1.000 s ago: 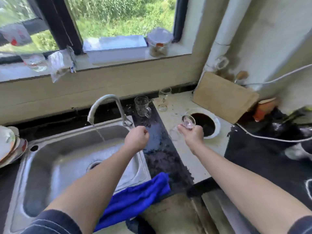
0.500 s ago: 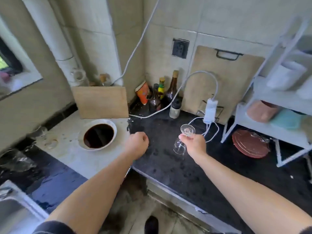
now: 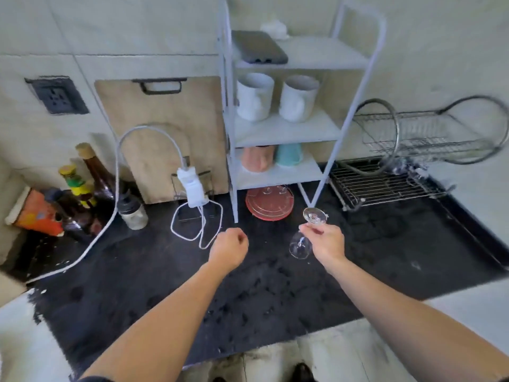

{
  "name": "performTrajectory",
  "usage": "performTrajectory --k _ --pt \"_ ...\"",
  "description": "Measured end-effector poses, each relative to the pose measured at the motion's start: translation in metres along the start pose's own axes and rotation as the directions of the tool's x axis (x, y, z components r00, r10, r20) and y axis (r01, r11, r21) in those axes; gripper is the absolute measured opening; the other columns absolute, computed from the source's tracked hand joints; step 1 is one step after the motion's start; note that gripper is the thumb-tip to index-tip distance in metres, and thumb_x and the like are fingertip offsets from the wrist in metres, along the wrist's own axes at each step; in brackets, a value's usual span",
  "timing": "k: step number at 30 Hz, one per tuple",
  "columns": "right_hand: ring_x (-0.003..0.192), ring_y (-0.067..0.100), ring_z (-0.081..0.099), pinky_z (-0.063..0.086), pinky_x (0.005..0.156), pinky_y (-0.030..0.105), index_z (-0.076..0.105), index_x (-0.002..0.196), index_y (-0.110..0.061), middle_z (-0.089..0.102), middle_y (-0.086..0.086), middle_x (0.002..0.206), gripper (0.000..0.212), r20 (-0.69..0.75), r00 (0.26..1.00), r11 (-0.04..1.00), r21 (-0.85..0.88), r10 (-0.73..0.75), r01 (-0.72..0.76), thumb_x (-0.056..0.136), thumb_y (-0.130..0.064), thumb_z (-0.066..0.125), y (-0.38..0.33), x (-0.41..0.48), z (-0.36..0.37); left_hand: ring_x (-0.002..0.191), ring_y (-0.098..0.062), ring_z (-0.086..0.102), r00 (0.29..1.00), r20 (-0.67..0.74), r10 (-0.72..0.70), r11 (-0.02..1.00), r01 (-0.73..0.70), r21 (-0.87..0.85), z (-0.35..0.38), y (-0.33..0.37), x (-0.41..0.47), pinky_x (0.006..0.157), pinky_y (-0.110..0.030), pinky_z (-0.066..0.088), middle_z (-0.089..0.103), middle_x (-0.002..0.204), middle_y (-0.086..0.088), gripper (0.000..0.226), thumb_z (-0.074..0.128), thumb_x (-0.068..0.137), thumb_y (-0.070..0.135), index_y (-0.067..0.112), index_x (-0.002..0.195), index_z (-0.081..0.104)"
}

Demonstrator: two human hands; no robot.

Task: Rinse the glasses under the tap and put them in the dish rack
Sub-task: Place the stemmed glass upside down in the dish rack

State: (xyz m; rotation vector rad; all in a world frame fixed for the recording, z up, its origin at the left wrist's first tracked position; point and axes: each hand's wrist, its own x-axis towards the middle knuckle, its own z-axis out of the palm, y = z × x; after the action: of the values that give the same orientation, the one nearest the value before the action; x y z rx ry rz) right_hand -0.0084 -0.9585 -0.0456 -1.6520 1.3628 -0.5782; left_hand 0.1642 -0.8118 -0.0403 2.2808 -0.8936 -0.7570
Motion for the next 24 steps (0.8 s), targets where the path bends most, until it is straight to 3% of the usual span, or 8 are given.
performTrajectory --k 4,7,11,15,18,21,23,24 --pt "0.084 0.017 0.067 0.052 0.083 0.032 0.078 0.09 -0.01 0.073 0.001 0.082 0.02 -0.131 0.99 0.999 0.033 0.044 -0.04 0.084 -0.029 0.074 0.026 0.034 -0.063 0.074 -0.024 0.061 0.992 0.077 0.104 0.993 -0.107 0.04 0.042 0.06 0.028 0.071 -0.035 0.05 0.067 0.076 -0.005 0.024 0.047 0.089 0.02 0.011 0.077 0.066" --pt "0.081 0.018 0.065 0.05 0.08 0.033 0.076 0.083 -0.009 0.071 0.0 0.078 0.024 -0.206 0.975 0.995 0.065 0.081 -0.069 0.086 -0.033 0.071 0.046 0.07 -0.105 0.058 -0.018 0.047 0.977 0.105 0.184 0.98 -0.19 0.053 0.074 0.106 0.044 0.062 -0.033 0.043 0.05 0.057 0.003 0.031 0.046 0.089 0.015 0.017 0.058 0.049" --pt "0.077 0.021 0.064 0.048 0.074 0.034 0.074 0.082 -0.007 0.07 0.007 0.077 0.034 -0.261 0.957 0.99 0.09 0.125 -0.104 0.089 -0.039 0.066 0.075 0.137 -0.156 0.081 -0.024 0.061 0.955 0.094 0.282 0.954 -0.29 0.076 0.117 0.172 0.079 0.074 -0.032 0.047 0.067 0.087 -0.004 0.022 0.048 0.093 0.019 0.011 0.089 0.068" --pt "0.06 0.019 0.055 0.043 0.063 0.034 0.066 0.063 -0.013 0.059 -0.001 0.057 0.036 -0.251 0.954 0.985 0.104 0.162 -0.14 0.092 -0.035 0.062 0.096 0.211 -0.203 0.083 -0.018 0.059 0.962 0.032 0.271 0.962 -0.272 0.022 0.163 0.242 0.113 0.073 -0.028 0.044 0.066 0.091 -0.002 0.024 0.046 0.098 0.029 0.014 0.105 0.063" --pt "0.059 0.018 0.051 0.041 0.063 0.034 0.063 0.063 -0.011 0.055 -0.003 0.056 0.037 -0.217 0.96 0.981 0.111 0.179 -0.158 0.093 -0.033 0.061 0.108 0.266 -0.236 0.091 -0.015 0.058 0.97 -0.053 0.236 0.968 -0.24 -0.068 0.193 0.292 0.134 0.077 -0.027 0.041 0.061 0.098 0.001 0.036 0.041 0.099 0.04 0.014 0.118 0.057" --pt "0.06 0.017 0.054 0.044 0.066 0.035 0.064 0.063 -0.011 0.06 -0.002 0.061 0.036 -0.186 0.969 0.984 0.105 0.163 -0.145 0.094 -0.03 0.062 0.114 0.312 -0.26 0.11 -0.02 0.056 0.961 -0.139 0.239 0.959 -0.256 -0.119 0.214 0.327 0.148 0.09 -0.031 0.044 0.058 0.12 -0.004 0.048 0.035 0.099 0.046 0.014 0.133 0.047" --pt "0.057 0.018 0.051 0.041 0.065 0.033 0.061 0.061 -0.01 0.058 0.001 0.059 0.037 -0.16 0.975 0.985 0.108 0.153 -0.137 0.093 -0.028 0.063 0.116 0.341 -0.267 0.115 -0.021 0.054 0.952 -0.154 0.265 0.956 -0.28 -0.088 0.223 0.341 0.155 0.094 -0.033 0.043 0.057 0.124 -0.005 0.049 0.032 0.1 0.045 0.013 0.134 0.046" --pt "0.058 0.02 0.052 0.041 0.065 0.033 0.062 0.062 -0.008 0.059 0.005 0.06 0.037 -0.142 0.977 0.984 0.102 0.16 -0.146 0.093 -0.028 0.064 0.118 0.355 -0.268 0.111 -0.022 0.056 0.95 -0.153 0.272 0.956 -0.285 -0.074 0.228 0.345 0.159 0.089 -0.032 0.043 0.059 0.117 -0.003 0.044 0.031 0.101 0.043 0.013 0.126 0.05"
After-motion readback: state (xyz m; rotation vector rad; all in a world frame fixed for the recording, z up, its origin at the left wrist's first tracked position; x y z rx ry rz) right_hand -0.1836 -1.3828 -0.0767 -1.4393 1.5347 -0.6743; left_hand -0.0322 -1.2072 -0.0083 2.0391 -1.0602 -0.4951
